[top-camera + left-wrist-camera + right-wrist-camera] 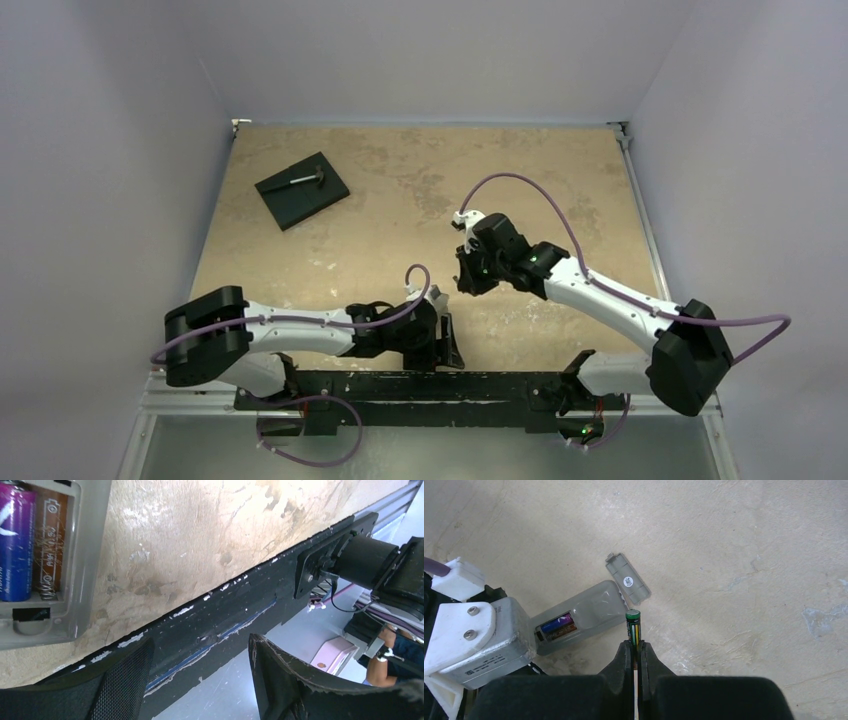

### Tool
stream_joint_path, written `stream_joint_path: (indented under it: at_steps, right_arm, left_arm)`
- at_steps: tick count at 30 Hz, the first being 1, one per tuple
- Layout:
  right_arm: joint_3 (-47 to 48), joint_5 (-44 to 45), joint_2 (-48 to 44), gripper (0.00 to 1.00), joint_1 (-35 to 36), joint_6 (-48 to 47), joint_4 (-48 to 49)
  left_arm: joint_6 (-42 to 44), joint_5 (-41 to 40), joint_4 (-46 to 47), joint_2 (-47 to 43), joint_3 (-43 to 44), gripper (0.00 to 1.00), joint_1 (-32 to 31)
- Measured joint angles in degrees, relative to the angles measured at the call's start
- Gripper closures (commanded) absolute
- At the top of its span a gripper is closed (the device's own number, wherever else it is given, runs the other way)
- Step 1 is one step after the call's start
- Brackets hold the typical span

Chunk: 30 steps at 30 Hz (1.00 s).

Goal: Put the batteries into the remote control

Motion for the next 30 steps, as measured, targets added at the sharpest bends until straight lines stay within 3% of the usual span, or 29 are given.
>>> stream_joint_path:
  at_steps: [12,30]
  right_arm:
    - [-0.5,0.1,-2.4,1.00,0.0,1.9,-0.1]
    - [-0.5,0.4,-2.4,1.00,0.0,2.7,-0.8]
  left_arm:
    - [3.3,-6.8,-7.5,3.1,6.1,0.31,0.0]
    - [8.0,-10.8,-13.4,5.9,8.3,0.31,0.7]
